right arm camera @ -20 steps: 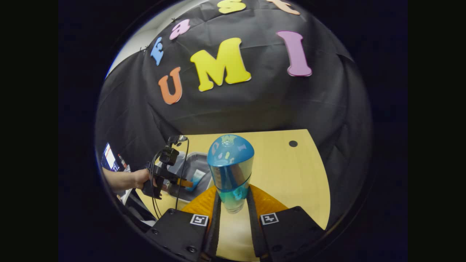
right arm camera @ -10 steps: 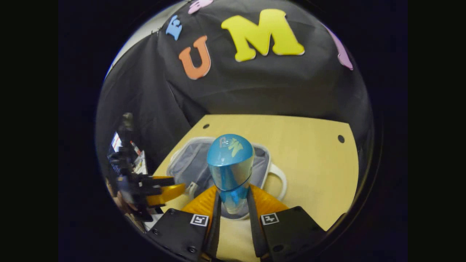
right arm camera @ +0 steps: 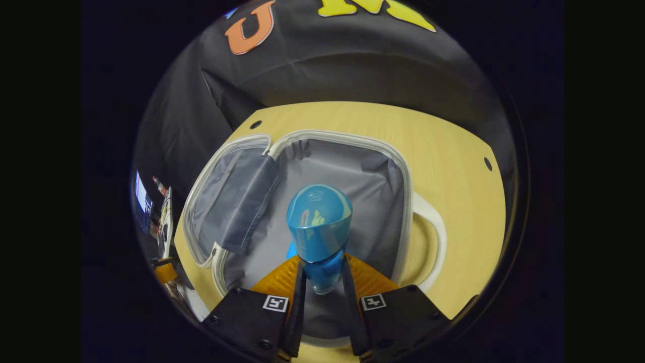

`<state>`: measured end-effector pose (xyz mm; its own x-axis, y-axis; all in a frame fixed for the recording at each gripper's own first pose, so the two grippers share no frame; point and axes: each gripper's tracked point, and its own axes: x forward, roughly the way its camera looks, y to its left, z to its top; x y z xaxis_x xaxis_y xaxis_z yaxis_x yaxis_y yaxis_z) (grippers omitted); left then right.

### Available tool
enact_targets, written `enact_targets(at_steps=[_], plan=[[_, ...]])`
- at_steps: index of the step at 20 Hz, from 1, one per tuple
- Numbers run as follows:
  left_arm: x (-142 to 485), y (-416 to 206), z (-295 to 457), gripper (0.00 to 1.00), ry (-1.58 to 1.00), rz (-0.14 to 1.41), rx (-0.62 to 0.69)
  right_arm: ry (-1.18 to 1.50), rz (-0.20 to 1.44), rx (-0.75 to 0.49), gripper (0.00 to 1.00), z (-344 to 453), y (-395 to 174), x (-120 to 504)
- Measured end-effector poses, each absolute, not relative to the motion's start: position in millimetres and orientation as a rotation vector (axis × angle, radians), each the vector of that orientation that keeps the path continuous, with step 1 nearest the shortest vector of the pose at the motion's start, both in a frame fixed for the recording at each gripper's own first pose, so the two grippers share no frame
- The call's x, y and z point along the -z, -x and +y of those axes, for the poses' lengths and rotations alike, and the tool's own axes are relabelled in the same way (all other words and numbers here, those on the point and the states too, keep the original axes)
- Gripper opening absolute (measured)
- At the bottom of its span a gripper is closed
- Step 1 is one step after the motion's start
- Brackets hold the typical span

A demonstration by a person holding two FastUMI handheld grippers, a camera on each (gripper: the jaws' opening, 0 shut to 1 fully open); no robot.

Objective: First open the suitcase, pack the skin care products into it, and then close the suitcase.

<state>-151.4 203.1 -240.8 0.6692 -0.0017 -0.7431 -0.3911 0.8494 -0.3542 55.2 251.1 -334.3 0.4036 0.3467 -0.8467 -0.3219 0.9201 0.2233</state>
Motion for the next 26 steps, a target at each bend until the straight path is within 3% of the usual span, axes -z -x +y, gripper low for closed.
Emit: enact_targets(at_steps=[13,18,19,20,26], plan=[[236.4,147.4,238.2,0.93,0.534,0.775,-0.266,-0.037,1.205,-0.205,0.32,246.5,-81.3,362.0],[234.2,147.6,246.2,0.93,0.528,0.765,-0.284,0.001,1.228,-0.173,0.36,243.9,-80.2,370.1],[232.9,147.2,247.4,0.93,0.528,0.764,-0.284,0.010,1.226,-0.173,0.33,245.0,-80.3,370.3],[230.7,146.0,249.1,0.93,0.527,0.754,-0.283,0.011,1.222,-0.171,0.37,245.3,-80.6,371.2],[210.0,129.6,271.3,0.93,0.509,0.626,-0.263,0.003,1.159,-0.203,0.43,242.1,-77.2,346.5]])
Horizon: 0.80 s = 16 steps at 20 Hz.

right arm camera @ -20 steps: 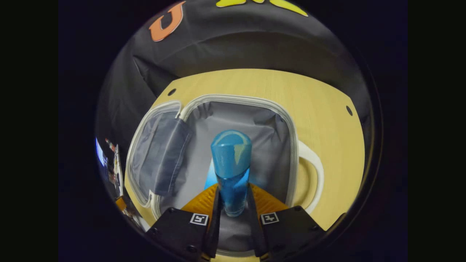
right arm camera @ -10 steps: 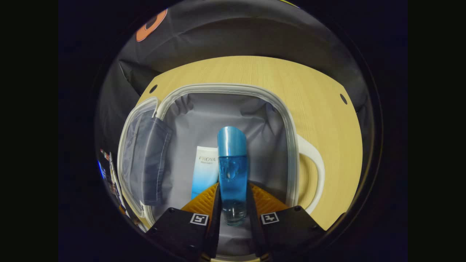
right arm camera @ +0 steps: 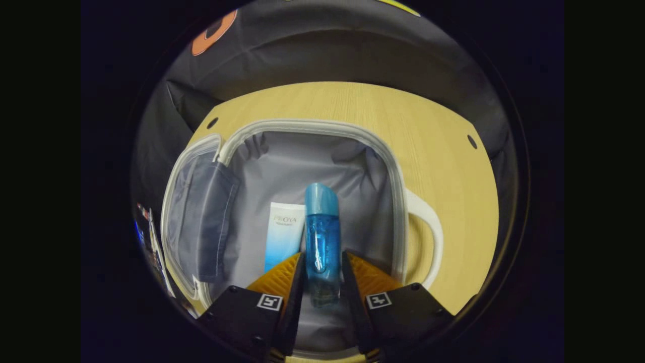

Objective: First open the suitcase, pack the skin care products into it, and then close the suitcase.

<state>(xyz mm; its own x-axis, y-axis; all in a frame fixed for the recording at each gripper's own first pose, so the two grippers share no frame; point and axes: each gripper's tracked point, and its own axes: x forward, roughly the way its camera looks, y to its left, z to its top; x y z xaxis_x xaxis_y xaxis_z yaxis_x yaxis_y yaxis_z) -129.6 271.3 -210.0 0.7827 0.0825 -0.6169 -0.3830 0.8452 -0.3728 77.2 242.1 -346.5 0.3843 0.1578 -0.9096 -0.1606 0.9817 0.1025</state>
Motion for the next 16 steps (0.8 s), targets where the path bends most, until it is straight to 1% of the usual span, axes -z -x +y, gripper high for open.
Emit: enact_targets(at_steps=[2,4,6,7,8,9,10,11,12,13,14,16], plan=[[200.3,119.0,287.8,0.93,0.495,0.550,-0.247,0.020,1.110,-0.251,0.52,239.9,-67.1,323.0],[203.0,110.1,314.4,0.93,0.449,0.517,-0.258,0.051,1.049,-0.293,0.58,231.9,-55.7,297.2],[211.6,92.0,332.9,0.93,0.484,0.511,-0.245,0.086,0.975,-0.328,0.59,223.1,-44.4,268.9],[216.4,79.9,338.7,0.93,0.541,0.502,-0.235,0.111,0.953,-0.343,0.59,215.9,-37.0,256.7],[219.7,66.8,345.6,0.93,0.612,0.480,-0.214,0.100,0.937,-0.375,0.57,214.2,-27.2,241.3],[221.1,55.0,352.9,0.93,0.678,0.458,-0.201,0.052,0.918,-0.407,0.58,216.2,-16.6,226.2],[223.0,46.4,364.5,0.93,0.741,0.449,-0.194,0.013,0.900,-0.424,0.62,214.6,-8.8,210.5],[229.3,38.4,372.7,0.94,0.791,0.458,-0.199,-0.004,0.885,-0.425,0.65,207.0,-3.5,199.3],[241.3,28.4,382.5,0.94,0.828,0.467,-0.209,-0.008,0.870,-0.418,0.62,196.5,1.6,188.0],[253.9,19.0,386.4,0.94,0.860,0.482,-0.211,-0.016,0.854,-0.413,0.61,189.1,5.5,178.4],[266.0,12.0,389.2,0.94,0.879,0.493,-0.211,-0.024,0.844,-0.417,0.66,183.5,9.6,172.1],[282.2,-4.3,391.8,0.94,0.909,0.519,-0.202,-0.053,0.844,-0.422,0.66,174.6,21.7,166.7]])
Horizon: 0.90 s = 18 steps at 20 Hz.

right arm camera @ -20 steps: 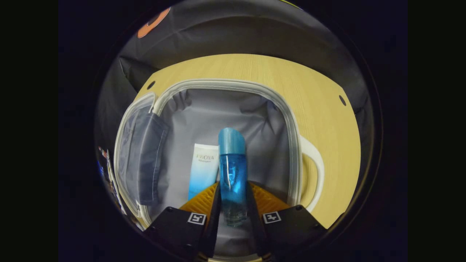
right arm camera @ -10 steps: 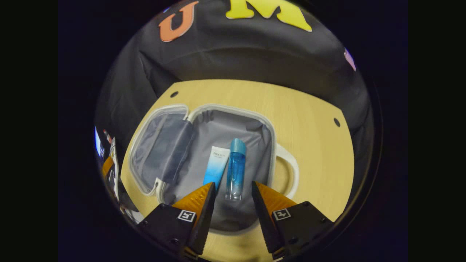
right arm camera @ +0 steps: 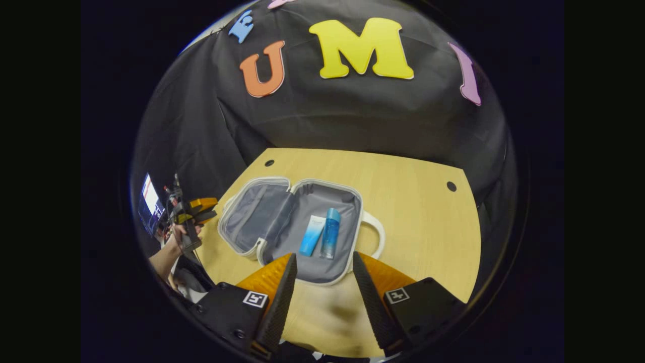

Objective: First open the suitcase, pack the skin care products into it, and then close the suitcase.

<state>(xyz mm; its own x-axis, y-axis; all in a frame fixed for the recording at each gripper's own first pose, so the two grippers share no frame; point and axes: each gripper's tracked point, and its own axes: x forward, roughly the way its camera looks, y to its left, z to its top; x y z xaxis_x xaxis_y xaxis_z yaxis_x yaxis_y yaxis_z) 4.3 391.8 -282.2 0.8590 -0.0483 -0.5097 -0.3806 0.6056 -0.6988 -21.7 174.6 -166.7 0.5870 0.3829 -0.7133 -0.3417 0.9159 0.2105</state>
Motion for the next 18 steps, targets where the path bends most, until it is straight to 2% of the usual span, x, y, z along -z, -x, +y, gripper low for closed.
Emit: enact_targets(at_steps=[4,5,6,7,8,9,10,11,12,15,16,17,18], plan=[[301.3,-25.6,388.1,0.94,0.975,0.569,-0.193,-0.107,0.893,-0.433,0.66,167.9,49.2,170.9],[304.2,-27.6,385.9,0.94,0.989,0.584,-0.188,-0.118,0.900,-0.448,0.62,168.6,52.3,172.5],[307.5,-28.2,382.1,0.82,0.993,0.603,-0.180,-0.130,0.906,-0.463,0.67,170.5,55.0,172.5],[311.1,-30.6,381.2,0.91,0.985,0.621,-0.183,-0.142,0.906,-0.472,0.62,171.1,56.9,171.3],[312.8,-34.1,380.2,0.89,0.973,0.631,-0.186,-0.146,0.899,-0.477,0.67,170.1,57.3,167.0],[314.9,-37.0,383.0,0.96,0.959,0.640,-0.200,-0.133,0.887,-0.479,0.66,168.0,57.1,162.0],[317.0,-38.5,384.7,0.93,0.951,0.649,-0.211,-0.115,0.873,-0.481,0.66,167.0,56.6,158.6],[318.8,-40.6,385.4,0.75,0.950,0.660,-0.223,-0.098,0.859,-0.485,0.67,168.1,57.0,154.3],[320.1,-42.3,386.8,0.72,0.947,0.670,-0.238,-0.083,0.846,-0.490,0.67,168.6,57.3,150.8],[319.5,-46.0,386.9,0.51,0.934,0.677,-0.259,-0.064,0.827,-0.497,0.67,168.1,60.7,145.4],[316.5,-47.1,385.9,0.47,0.923,0.674,-0.258,-0.071,0.825,-0.495,0.66,167.1,61.0,143.9],[314.5,-47.1,385.3,0.36,0.906,0.676,-0.263,-0.081,0.821,-0.490,0.67,164.8,60.6,142.1],[313.5,-46.5,387.2,0.31,0.886,0.677,-0.266,-0.088,0.816,-0.483,0.66,161.3,60.7,140.0]])
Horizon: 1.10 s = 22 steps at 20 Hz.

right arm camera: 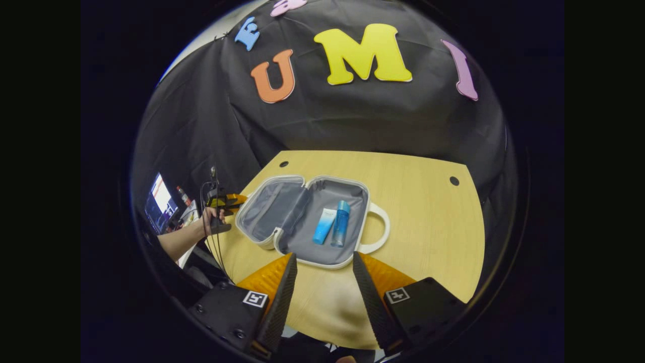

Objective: First open the suitcase, pack the skin care products into it, and then close the suitcase.

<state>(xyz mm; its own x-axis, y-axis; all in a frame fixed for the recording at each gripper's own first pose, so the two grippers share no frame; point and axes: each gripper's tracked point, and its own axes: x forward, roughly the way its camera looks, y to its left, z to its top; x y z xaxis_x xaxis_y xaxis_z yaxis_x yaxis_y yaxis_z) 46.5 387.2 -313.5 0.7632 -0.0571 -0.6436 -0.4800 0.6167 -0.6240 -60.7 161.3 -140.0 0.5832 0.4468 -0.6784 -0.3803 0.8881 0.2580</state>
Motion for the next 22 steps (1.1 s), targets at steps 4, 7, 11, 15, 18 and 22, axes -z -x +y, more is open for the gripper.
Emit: enact_targets(at_steps=[4,7,11,15,18,22], plan=[[279.5,-47.6,380.9,0.19,0.854,0.663,-0.263,-0.136,0.769,-0.444,0.66,143.3,56.6,125.4],[220.8,-55.2,371.3,0.14,0.769,0.582,-0.249,-0.174,0.708,-0.419,0.66,127.6,53.5,108.8],[116.5,-63.7,319.9,0.11,0.622,0.434,-0.146,-0.133,0.574,-0.359,0.61,99.4,45.6,79.6],[50.5,-64.5,226.5,0.11,0.406,0.354,-0.033,-0.043,0.397,-0.299,0.70,79.9,38.9,35.7],[32.8,-65.9,160.7,0.11,0.236,0.320,0.017,-0.025,0.357,-0.301,0.71,67.4,46.7,22.4],[34.5,-74.9,53.7,0.11,0.144,0.306,0.115,-0.037,0.353,-0.237,0.66,28.3,53.9,19.5]])
